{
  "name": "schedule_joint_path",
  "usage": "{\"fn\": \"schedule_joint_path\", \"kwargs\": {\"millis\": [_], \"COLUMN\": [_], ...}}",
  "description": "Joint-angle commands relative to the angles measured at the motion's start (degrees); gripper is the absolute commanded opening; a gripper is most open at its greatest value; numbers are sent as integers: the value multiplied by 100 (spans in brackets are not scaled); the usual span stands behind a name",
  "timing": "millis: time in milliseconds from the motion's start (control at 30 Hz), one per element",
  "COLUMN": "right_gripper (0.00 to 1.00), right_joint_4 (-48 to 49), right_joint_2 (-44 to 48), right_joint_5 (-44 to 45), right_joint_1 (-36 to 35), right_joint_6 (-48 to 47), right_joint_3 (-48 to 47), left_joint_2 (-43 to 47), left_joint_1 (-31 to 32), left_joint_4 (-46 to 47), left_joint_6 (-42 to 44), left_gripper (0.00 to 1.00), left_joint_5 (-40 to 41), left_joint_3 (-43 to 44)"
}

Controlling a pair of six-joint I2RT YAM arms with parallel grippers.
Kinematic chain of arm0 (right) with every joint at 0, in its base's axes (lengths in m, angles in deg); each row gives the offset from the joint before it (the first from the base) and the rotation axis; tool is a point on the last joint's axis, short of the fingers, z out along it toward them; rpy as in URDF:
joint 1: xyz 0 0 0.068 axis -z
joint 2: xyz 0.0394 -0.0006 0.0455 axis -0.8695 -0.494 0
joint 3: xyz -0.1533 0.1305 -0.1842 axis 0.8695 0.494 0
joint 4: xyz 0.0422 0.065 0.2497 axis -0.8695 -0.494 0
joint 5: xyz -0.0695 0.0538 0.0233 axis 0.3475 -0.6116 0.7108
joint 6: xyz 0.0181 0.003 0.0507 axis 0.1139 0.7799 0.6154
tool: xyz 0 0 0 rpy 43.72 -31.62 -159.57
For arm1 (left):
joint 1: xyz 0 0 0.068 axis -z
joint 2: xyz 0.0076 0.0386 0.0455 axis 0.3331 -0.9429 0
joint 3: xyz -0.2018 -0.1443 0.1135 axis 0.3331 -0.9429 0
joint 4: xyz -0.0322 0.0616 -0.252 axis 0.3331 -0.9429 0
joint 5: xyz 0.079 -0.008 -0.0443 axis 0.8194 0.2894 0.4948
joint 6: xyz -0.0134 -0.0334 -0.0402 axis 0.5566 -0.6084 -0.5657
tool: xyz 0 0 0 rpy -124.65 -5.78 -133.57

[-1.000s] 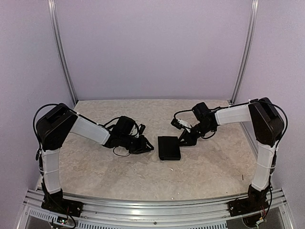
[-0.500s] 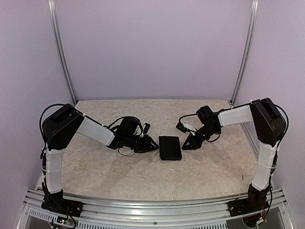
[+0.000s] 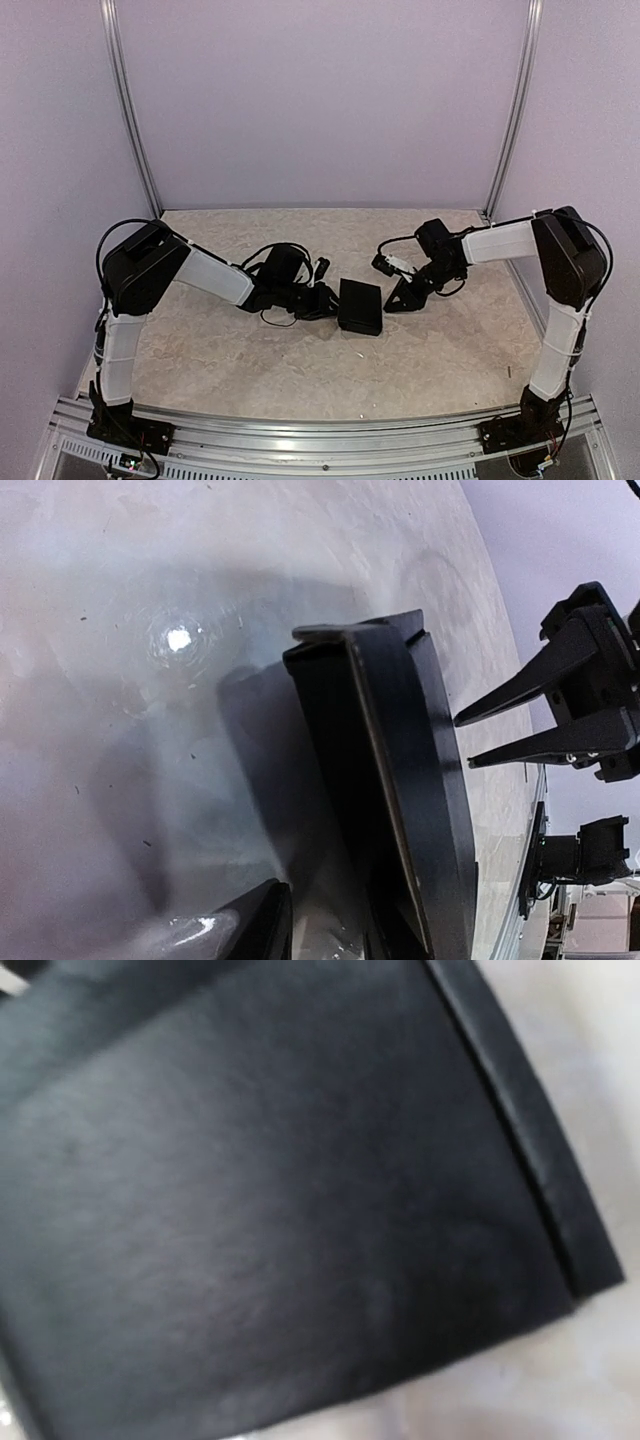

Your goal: Fold the paper box

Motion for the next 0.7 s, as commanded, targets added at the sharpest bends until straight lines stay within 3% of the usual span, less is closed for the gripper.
{"fn": "schedule_joint_path", "kwargs": {"millis": [0, 333, 667], "right_gripper": [20, 19, 19], "right_joint_4": [34, -8, 44], "right_joint_2": [471, -200, -119], "right_joint_5": [-68, -21, 177], "right_joint_1": [32, -100, -38], "right_joint_6": [-29, 23, -36], "right_joint_3": [136, -281, -15], "left_joint_2": [-133, -120, 28], "left_joint_1": [2, 11, 119], "left_joint_4": [-565, -215, 454], "left_joint_6": [83, 61, 163], "left_gripper": [25, 25, 25], "left_joint_5": [103, -158, -671], "left_joint_3": [-203, -229, -158]}}
